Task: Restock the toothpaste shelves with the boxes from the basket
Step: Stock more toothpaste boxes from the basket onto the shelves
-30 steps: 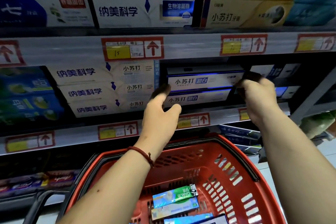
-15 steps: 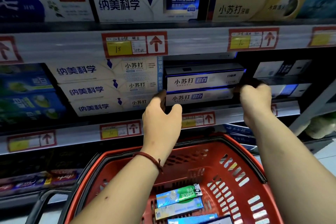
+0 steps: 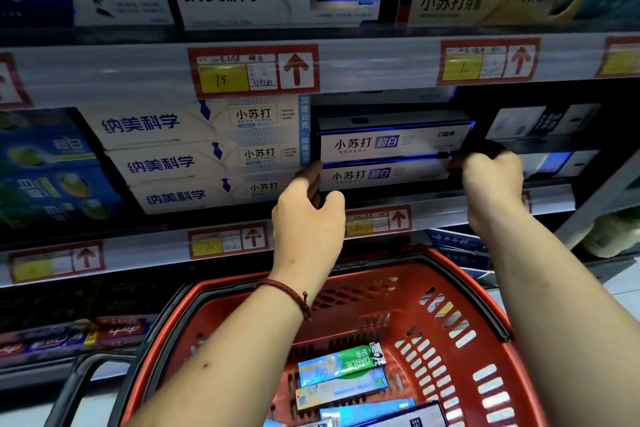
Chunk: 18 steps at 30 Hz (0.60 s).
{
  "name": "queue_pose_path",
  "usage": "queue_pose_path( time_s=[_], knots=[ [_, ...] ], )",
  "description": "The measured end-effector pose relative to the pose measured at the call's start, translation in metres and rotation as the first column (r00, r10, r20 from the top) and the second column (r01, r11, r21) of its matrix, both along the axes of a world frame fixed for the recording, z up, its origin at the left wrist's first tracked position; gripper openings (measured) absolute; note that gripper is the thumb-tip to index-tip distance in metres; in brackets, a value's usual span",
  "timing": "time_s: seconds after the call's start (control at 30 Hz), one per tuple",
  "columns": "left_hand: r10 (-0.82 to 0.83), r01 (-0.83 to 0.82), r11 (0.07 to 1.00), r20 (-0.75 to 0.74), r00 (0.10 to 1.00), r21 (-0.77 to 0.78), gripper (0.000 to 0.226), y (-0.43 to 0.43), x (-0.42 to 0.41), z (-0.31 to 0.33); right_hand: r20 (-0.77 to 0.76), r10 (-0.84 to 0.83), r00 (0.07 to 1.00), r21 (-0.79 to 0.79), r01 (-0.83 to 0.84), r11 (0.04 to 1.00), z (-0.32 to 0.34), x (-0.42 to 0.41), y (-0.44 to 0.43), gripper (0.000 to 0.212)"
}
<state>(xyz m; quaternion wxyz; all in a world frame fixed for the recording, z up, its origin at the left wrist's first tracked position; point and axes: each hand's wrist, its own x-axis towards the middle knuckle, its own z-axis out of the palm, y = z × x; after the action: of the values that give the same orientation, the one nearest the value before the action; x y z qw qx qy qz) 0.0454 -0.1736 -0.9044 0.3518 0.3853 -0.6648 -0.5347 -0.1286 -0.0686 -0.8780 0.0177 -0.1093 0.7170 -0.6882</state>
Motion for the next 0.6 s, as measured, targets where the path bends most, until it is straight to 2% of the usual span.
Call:
queue_pose_path(
  time_s=[0.43,0.53,0.6],
  knots=[
    [-0.020,0.024,0.998,-0.053,0.998,0.061,0.050,0.0008,-0.0010,-0.0056,0.063,0.027,0.998,0.022,-0.029,0.999,0.0002,-0.0019,-0.0017,0.021],
    [-0.027,0.029,0.999,-0.044,0.999,0.033,0.051,-0.0005,0.0001,-0.0078,0.026,0.060,0.998,0.111,-0.063,0.992,-0.0007,0.0006,-0.0017,0.020],
    [-0.040,0.040,0.999,-0.034,0.999,0.006,0.050,-0.0005,0.0030,-0.0090,-0.030,0.124,0.992,0.242,-0.113,0.964,-0.0008,0.0041,-0.0028,0.032]
  ],
)
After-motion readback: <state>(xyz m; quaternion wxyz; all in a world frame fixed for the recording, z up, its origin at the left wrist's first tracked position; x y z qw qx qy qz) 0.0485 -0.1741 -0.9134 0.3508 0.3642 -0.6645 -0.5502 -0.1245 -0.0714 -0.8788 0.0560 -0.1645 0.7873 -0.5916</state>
